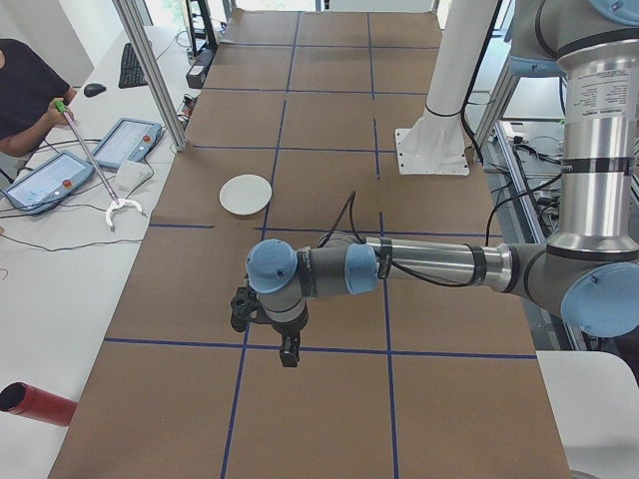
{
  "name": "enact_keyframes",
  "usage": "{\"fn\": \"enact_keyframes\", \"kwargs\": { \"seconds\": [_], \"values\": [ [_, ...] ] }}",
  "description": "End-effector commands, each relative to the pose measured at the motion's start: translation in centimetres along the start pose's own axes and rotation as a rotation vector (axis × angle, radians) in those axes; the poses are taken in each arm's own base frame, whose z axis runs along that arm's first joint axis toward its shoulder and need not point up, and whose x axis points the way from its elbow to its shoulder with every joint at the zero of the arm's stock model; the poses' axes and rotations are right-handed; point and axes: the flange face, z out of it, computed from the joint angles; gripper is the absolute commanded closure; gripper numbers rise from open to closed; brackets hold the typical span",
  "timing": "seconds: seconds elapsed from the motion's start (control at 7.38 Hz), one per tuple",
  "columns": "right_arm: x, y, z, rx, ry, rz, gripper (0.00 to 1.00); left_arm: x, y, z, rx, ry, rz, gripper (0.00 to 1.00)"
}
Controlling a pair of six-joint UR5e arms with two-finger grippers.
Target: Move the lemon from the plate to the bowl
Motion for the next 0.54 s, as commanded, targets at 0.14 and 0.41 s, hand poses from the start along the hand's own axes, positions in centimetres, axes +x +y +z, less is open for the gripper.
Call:
{"fn": "enact_keyframes", "kwargs": {
  "seconds": [0.14,0.41],
  "values": [
    [0.00,0.00,0.00,0.000,0.000,0.000,0.00,0.43,-0.44,-0.44,0.007,0.000,0.009,0.00],
    [0.00,0.00,0.00,0.000,0.000,0.000,0.00,0.34,-0.45,-0.35,0.006,0.000,0.013,0.00]
  ]
}}
